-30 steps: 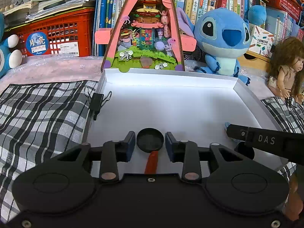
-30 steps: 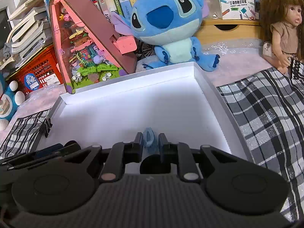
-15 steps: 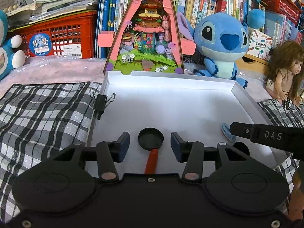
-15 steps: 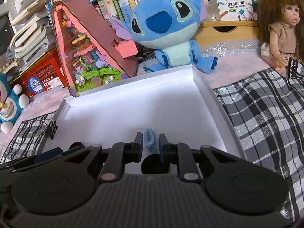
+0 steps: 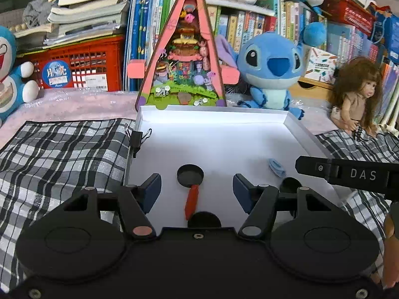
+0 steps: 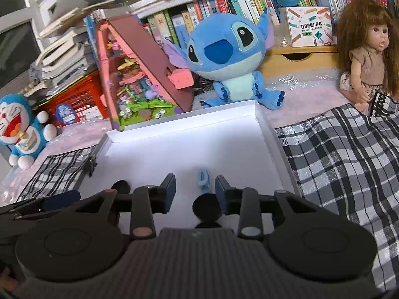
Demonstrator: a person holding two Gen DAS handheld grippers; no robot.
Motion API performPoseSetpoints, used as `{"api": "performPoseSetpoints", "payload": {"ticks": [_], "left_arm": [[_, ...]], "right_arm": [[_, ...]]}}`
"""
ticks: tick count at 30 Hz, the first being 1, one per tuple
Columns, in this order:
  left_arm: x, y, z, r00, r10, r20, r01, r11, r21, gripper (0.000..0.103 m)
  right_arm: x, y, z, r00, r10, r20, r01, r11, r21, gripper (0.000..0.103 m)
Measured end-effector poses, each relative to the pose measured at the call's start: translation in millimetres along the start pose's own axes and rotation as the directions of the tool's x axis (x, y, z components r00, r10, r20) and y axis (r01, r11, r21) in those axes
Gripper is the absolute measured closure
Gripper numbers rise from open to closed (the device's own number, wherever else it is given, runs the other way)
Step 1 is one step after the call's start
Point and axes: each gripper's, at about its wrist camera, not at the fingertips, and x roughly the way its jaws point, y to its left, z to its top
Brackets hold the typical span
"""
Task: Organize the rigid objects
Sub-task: 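Open the left gripper to drop the black cap while the right gripper releases the blue piece, then withdraw both tools from the box back toward the cloth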
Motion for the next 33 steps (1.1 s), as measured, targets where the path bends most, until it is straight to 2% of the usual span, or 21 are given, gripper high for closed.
{"api": "performPoseSetpoints", "payload": {"ticks": [10,16,26,33], "left_arm": [[-42.0,-3.9,-22.4,0.998,-0.038,0.041,0.037,0.999,0.036,0.035],[-62.2,-6.5,-41.1,0.997,-0.054,0.062,0.05,0.997,0.059,0.033],[-90.2,-11.7,-74.3,0.994,-0.087,0.07,0.08,0.992,0.096,0.031],[-104.7,-6.8,-88.8,0.992,-0.094,0.081,0.087,0.992,0.086,0.027]], "right_arm": [[-34.9,-2.4,-21.2,0.999,0.041,0.024,-0.04,0.999,-0.031,0.034],[-56.8,-1.3,-38.5,0.997,0.06,0.056,-0.056,0.996,-0.067,0.028],[-89.8,5.0,-67.6,0.99,0.077,0.12,-0.056,0.984,-0.168,0.018],[-106.1,5.8,-84.9,0.984,0.076,0.158,-0.043,0.978,-0.206,0.014]]}}
